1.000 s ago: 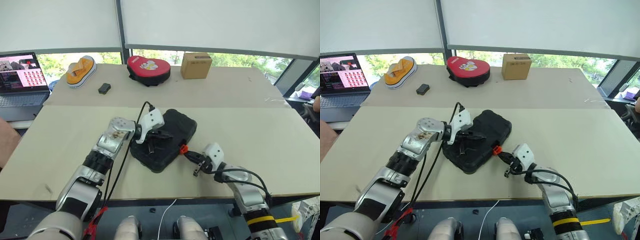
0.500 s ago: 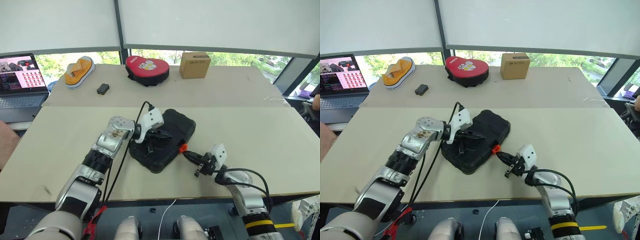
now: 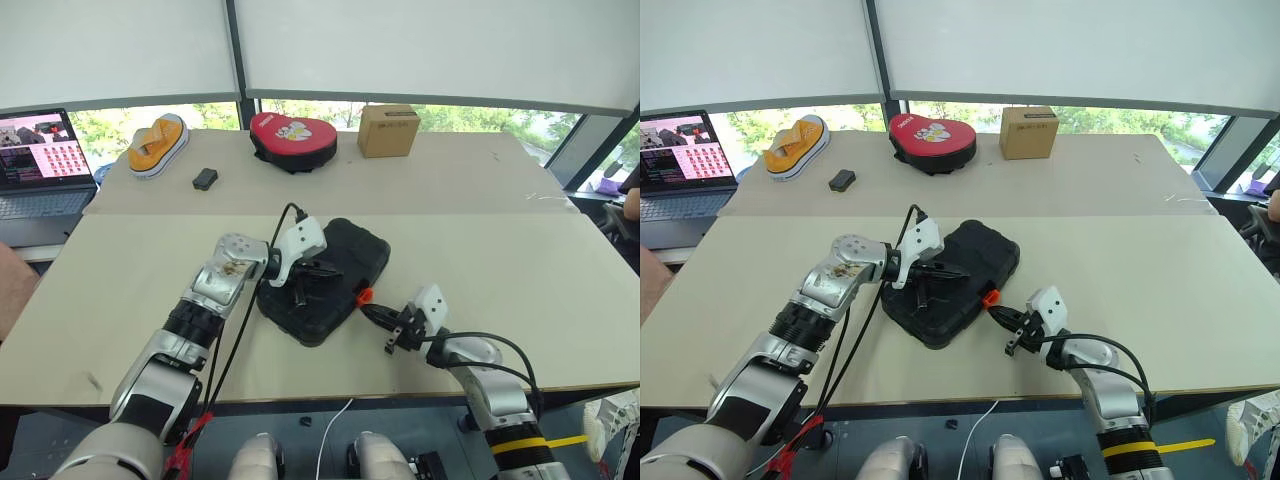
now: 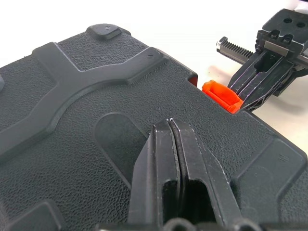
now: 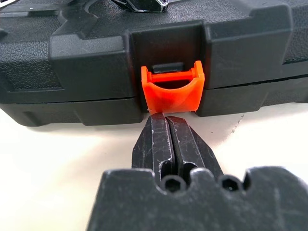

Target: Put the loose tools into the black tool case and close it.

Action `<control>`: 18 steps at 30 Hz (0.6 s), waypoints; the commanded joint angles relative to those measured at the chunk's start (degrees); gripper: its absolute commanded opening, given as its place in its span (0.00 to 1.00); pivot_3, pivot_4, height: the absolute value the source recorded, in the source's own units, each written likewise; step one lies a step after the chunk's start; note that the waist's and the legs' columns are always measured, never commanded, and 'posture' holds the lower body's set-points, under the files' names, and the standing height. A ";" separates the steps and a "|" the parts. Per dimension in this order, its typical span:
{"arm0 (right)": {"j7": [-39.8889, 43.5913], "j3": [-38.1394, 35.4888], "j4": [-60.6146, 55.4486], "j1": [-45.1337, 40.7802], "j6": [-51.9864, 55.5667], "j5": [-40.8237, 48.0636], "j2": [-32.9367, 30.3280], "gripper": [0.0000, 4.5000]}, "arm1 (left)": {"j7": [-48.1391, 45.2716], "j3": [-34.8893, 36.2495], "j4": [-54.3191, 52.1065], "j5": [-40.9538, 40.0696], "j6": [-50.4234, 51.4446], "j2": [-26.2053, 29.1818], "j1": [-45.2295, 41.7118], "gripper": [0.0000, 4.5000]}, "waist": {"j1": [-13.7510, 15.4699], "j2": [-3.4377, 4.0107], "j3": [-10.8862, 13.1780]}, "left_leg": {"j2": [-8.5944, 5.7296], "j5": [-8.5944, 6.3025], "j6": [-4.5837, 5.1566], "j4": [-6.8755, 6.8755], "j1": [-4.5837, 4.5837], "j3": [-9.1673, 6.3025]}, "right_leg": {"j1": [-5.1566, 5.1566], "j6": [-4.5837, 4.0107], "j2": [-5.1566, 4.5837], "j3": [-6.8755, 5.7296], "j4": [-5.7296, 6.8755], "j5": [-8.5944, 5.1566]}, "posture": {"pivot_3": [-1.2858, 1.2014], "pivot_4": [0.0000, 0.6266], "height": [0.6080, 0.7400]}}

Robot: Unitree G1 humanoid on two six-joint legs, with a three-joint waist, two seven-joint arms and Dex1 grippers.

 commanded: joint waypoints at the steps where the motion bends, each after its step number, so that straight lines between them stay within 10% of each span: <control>1: 0.96 -0.49 -5.86 -2.09 -2.89 -0.45 -2.56 0.00 | 0.07 -5.66 5.78 5.12 4.60 1.21 6.09 0.01 | 0.07 0.05 -0.03 | -0.01 0.00 0.00 -0.03 0.00 0.01 | -0.01 0.00 0.00 0.01 -0.03 0.00 | 0.52 0.24 1.00; 18: 0.25 0.75 -2.63 -5.00 -2.41 -0.35 0.08 0.00 | 0.14 -5.85 6.09 5.09 4.44 1.02 5.90 0.01 | -0.05 0.03 -0.09 | -0.02 0.00 0.00 -0.33 0.25 0.02 | 0.03 -0.21 0.09 0.23 -0.12 -0.09 | 0.52 0.24 1.00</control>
